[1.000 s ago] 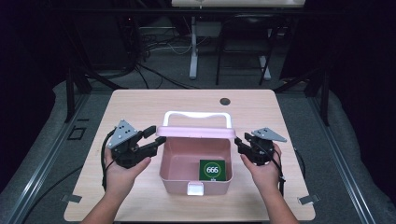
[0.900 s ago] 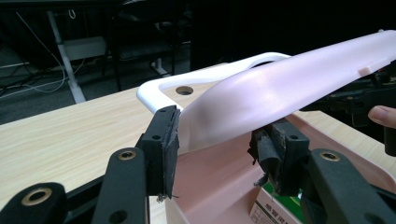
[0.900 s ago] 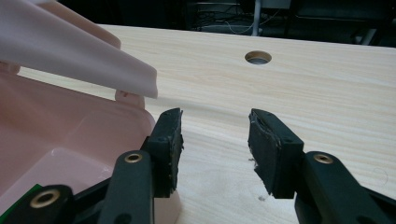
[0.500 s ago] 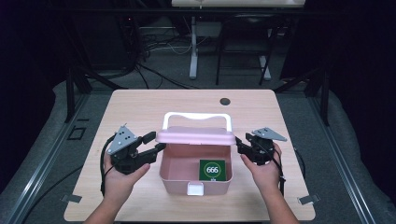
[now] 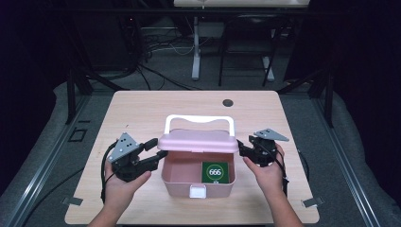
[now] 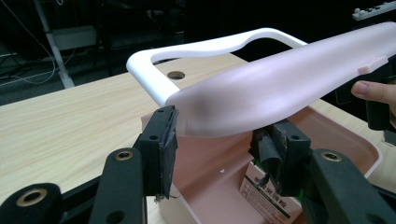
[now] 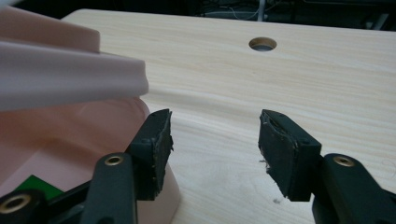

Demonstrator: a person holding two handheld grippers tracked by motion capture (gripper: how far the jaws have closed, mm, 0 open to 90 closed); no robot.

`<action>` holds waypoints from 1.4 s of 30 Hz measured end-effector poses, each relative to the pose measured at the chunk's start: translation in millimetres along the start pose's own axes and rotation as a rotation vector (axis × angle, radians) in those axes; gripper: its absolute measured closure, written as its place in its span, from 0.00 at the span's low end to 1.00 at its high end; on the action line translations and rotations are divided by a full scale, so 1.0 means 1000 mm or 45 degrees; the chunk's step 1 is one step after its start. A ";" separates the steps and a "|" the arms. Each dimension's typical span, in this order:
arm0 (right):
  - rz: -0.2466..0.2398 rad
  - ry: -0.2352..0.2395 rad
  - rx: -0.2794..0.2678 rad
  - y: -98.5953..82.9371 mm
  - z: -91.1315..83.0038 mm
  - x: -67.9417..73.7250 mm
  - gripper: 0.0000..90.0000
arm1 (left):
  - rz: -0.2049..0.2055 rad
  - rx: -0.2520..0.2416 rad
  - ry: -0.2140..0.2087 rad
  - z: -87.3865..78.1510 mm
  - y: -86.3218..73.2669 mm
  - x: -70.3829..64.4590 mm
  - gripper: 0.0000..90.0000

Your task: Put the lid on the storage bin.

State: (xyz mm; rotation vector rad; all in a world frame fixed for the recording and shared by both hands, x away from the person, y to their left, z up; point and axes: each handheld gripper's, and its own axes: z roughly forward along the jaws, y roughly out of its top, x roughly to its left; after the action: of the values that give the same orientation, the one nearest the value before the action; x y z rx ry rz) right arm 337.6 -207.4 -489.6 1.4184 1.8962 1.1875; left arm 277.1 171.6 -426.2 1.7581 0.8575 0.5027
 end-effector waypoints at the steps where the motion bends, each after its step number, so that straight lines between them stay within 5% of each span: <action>1: -0.003 -0.003 0.011 0.000 0.001 0.000 0.47 | 0.003 0.004 0.001 0.000 -0.001 0.000 0.56; 8: -0.006 -0.017 0.087 -0.002 0.005 -0.003 0.45 | 0.008 0.018 -0.009 -0.002 -0.006 -0.001 0.56; 42: -0.002 -0.023 0.068 -0.002 0.005 -0.004 0.45 | 0.027 0.075 -0.028 -0.014 -0.040 -0.007 0.64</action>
State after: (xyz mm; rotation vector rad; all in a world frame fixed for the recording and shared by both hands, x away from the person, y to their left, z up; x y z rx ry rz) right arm 341.9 -209.1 -494.3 1.4509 1.9293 1.1271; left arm 251.2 182.0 -458.1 1.8249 0.8463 0.4757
